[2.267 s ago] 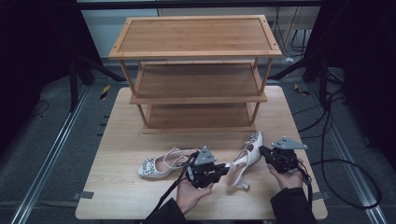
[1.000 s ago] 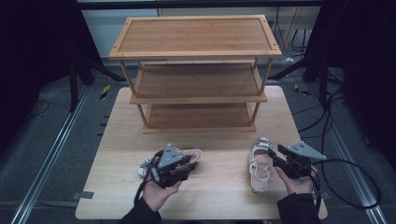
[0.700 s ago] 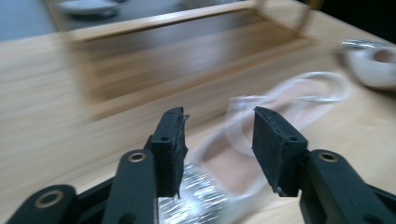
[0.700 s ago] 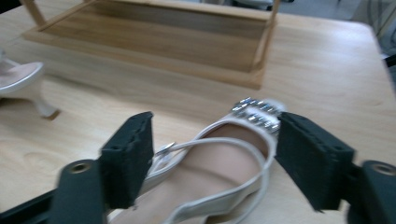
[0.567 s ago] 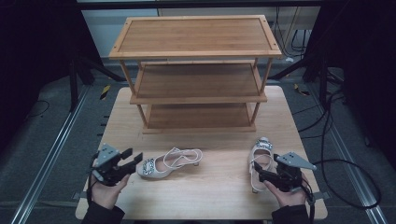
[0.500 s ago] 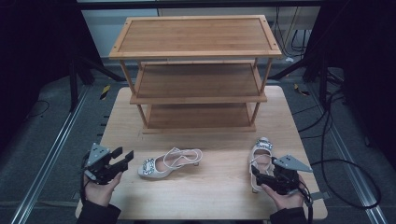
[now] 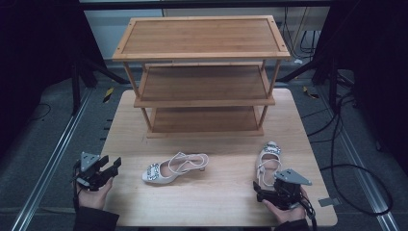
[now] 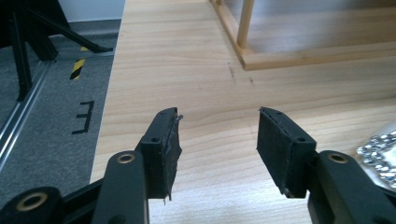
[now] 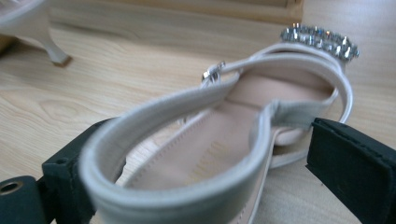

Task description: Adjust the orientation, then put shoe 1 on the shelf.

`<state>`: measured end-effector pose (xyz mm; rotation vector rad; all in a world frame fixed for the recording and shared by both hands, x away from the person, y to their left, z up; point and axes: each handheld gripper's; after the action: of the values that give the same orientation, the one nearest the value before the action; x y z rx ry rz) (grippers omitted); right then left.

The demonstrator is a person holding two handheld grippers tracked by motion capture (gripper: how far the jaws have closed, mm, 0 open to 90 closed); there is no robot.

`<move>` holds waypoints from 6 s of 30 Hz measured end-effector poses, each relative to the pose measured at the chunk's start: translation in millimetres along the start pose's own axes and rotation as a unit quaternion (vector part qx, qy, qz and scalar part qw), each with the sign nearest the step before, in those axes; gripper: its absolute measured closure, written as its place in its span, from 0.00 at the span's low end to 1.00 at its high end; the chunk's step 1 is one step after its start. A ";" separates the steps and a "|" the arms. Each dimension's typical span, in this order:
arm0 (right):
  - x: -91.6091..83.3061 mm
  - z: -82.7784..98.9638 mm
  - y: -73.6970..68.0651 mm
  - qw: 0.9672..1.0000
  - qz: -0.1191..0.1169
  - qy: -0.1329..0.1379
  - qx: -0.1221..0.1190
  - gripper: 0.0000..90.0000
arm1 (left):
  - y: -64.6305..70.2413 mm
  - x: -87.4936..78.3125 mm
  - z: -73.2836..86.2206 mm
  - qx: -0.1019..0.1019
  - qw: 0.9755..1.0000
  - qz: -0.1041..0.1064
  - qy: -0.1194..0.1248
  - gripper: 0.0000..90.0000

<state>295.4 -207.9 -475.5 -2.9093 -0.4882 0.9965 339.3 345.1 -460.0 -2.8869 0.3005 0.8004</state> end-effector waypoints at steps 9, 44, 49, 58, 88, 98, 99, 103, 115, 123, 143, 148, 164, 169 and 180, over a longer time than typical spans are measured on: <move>3.9 2.2 0.3 1.000 0.009 -0.011 0.001 0.07 | -1.9 4.1 3.7 -0.002 1.000 0.001 -0.008 0.54; -16.4 0.0 28.6 0.999 0.038 -0.024 0.011 0.43 | -5.1 6.3 8.4 -0.001 1.000 0.000 -0.019 0.58; -6.4 2.1 28.9 0.999 0.041 -0.011 0.017 0.29 | -5.4 6.4 8.3 -0.001 1.000 0.003 -0.016 0.58; 17.6 2.1 31.0 0.998 0.049 -0.010 0.038 0.23 | -6.7 7.5 8.2 -0.004 1.000 0.008 -0.018 0.58; 16.4 -23.6 17.6 0.999 0.010 0.029 0.031 0.44 | -8.6 9.0 7.9 -0.004 1.000 0.015 -0.013 0.58; 57.8 -66.3 -23.3 0.998 -0.041 0.052 0.010 0.44 | -6.4 11.0 7.5 0.002 1.000 0.020 -0.017 0.58; 63.2 -69.8 -27.2 0.998 -0.043 0.051 0.009 0.44 | -6.4 10.9 7.5 0.002 1.000 0.019 -0.017 0.57; 83.0 -84.0 -41.7 0.997 -0.055 0.052 0.013 0.44 | -7.8 11.4 7.4 0.000 1.000 0.018 -0.018 0.55; 144.6 -108.1 -78.5 0.996 -0.080 0.047 0.014 0.44 | -5.2 14.7 6.4 0.013 0.999 0.016 -0.026 0.49; 180.0 -121.4 -89.2 0.996 -0.074 0.044 0.019 0.44 | -7.3 15.6 6.8 0.008 0.999 0.017 -0.028 0.49; 214.1 -127.3 -87.6 0.999 -0.039 0.018 -0.006 0.34 | -7.6 16.7 7.0 0.011 0.999 0.017 -0.032 0.49; 206.8 -127.9 -85.5 0.999 -0.044 0.026 -0.012 0.27 | -7.4 16.8 6.9 0.012 0.999 0.016 -0.031 0.49; 157.6 -102.1 -83.6 0.996 -0.058 0.034 -0.059 0.25 | -5.7 15.5 6.2 0.015 0.999 0.018 -0.030 0.51; 163.5 -89.1 -77.3 0.997 -0.055 0.015 -0.055 0.36 | -4.9 16.5 6.4 0.018 0.999 0.019 -0.032 0.52; 180.5 -84.7 -71.6 0.998 -0.050 -0.013 -0.045 0.79 | -5.4 16.6 6.6 0.017 0.999 0.019 -0.034 0.54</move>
<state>460.8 -79.1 -506.3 -2.9177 -0.6899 1.0268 351.2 348.9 -473.9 -2.8242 0.3576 0.8875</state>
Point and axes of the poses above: each handheld gripper's, and its own axes: x roughly forward along the jaws, z roughly out of its underside, y roughly to its right, and after that the axes turned 5 degrees about x, right-handed
